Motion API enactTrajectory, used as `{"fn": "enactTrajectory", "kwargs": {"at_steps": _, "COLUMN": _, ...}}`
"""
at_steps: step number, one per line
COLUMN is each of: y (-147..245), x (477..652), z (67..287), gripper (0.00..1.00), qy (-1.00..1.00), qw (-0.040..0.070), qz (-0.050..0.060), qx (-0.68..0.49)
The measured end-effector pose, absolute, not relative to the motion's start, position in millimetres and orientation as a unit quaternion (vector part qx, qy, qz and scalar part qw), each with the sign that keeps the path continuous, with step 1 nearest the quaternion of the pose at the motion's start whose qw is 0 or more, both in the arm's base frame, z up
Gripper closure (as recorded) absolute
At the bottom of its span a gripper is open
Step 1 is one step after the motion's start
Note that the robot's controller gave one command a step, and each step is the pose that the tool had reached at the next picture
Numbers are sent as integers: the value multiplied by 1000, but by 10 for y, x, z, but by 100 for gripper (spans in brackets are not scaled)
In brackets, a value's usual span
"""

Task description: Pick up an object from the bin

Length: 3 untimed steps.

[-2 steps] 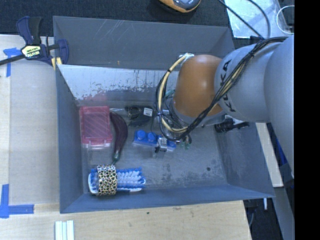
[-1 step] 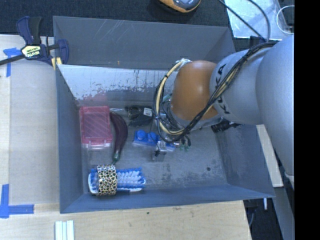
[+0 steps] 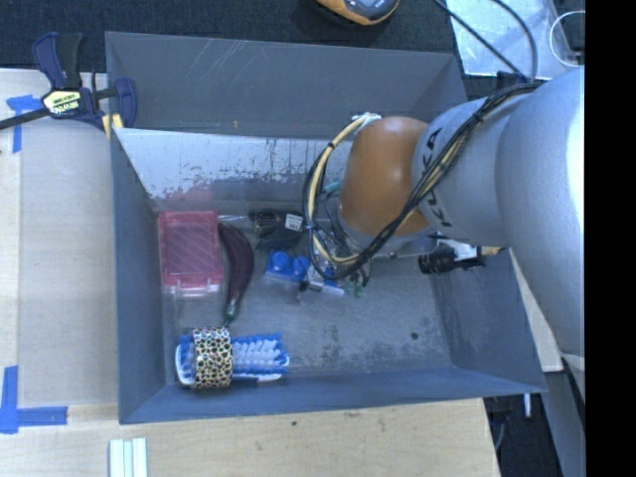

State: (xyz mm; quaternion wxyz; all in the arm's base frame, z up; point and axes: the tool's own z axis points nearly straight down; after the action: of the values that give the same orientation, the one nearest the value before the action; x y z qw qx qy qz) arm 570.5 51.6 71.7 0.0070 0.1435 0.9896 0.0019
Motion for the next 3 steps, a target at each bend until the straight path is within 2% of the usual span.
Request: {"fn": "enactTrajectory", "kwargs": {"at_steps": 3, "y": 513, "x": 5698, "z": 775, "gripper": 100, "qy": 990, "qw": 7, "qz": 2, "qx": 144}}
